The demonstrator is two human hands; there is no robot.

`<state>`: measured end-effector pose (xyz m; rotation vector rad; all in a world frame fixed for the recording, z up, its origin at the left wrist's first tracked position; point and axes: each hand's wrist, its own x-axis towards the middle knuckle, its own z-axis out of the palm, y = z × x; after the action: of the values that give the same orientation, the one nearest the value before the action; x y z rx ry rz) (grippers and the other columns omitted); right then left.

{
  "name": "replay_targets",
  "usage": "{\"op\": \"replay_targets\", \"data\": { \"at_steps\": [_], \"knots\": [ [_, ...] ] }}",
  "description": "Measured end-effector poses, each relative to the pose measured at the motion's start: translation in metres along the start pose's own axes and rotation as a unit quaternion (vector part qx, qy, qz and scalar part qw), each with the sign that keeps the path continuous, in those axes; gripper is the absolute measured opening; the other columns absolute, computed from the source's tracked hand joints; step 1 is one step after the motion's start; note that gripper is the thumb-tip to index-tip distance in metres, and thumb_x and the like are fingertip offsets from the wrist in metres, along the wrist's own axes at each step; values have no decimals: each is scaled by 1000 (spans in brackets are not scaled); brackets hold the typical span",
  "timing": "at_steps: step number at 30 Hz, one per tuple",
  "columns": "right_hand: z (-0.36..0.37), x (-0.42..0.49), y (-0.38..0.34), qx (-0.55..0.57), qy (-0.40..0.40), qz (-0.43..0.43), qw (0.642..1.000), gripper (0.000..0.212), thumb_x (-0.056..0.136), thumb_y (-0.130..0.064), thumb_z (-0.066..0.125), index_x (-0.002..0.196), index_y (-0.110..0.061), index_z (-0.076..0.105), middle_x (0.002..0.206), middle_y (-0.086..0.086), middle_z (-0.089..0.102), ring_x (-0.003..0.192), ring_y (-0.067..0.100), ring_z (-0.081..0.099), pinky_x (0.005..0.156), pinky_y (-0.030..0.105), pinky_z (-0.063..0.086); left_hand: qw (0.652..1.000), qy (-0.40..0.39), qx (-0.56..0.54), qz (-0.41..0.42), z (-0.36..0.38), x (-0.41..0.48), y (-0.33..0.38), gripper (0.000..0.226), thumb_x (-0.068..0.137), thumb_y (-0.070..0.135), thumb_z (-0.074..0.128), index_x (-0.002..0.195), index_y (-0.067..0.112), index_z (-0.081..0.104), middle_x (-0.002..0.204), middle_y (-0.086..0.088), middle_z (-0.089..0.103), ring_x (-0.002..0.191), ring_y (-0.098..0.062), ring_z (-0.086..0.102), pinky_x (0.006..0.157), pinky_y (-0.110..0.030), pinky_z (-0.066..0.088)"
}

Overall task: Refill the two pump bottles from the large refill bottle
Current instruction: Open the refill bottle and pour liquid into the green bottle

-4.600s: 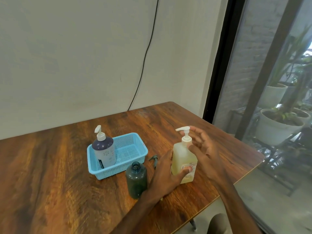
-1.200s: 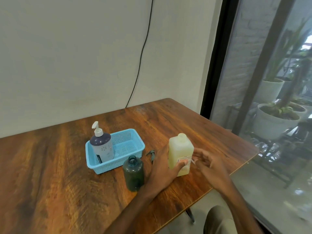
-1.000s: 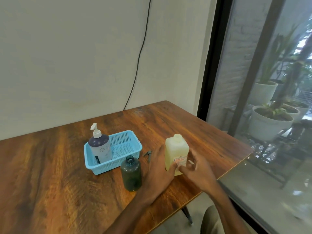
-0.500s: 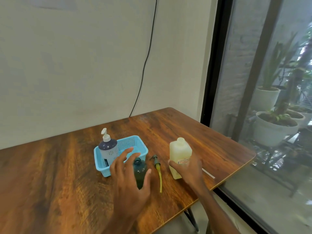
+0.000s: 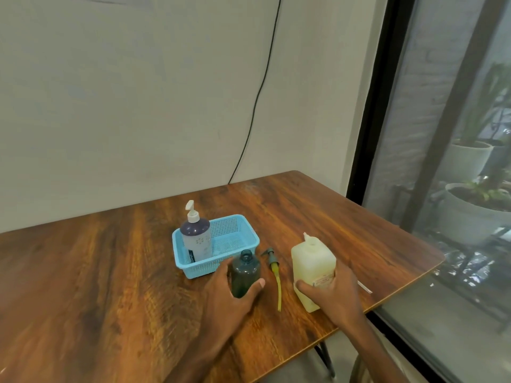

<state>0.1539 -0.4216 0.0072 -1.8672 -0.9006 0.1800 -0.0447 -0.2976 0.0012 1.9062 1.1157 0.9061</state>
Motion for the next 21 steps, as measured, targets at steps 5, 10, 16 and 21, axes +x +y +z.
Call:
{"op": "replay_targets", "data": {
  "at_steps": [5,10,16,21],
  "knots": [
    [-6,-1,-1,-18,-26,-4,1000,104,45,-65,82,138,-27,53,124,-13,65,110,9,63,81,30,61,997,-73,-4,31,-3,10,8,80,69,68,86,135,50,45,136,31,49,119,-1,54,91,-9,43],
    [-12,1,-4,-44,-62,-6,997,113,43,-69,78,143,-27,49,136,-10,60,122,13,56,94,40,58,988,-142,-32,50,-2,20,10,68,66,72,85,119,66,44,124,45,42,111,6,55,83,-3,39],
    [-14,1,-14,-70,-89,-15,993,117,42,-65,77,148,-30,45,141,-11,57,127,13,53,97,39,56,978,-180,-30,98,-3,24,-1,74,68,77,83,130,77,43,130,54,50,123,21,51,94,-3,46],
    [-15,5,-18,-88,-117,-19,989,110,51,-49,90,150,-31,43,143,-12,54,129,12,50,96,30,53,978,-173,-56,101,-8,25,-4,67,74,58,89,129,69,51,127,53,51,123,23,49,87,1,46]
  ]
}}
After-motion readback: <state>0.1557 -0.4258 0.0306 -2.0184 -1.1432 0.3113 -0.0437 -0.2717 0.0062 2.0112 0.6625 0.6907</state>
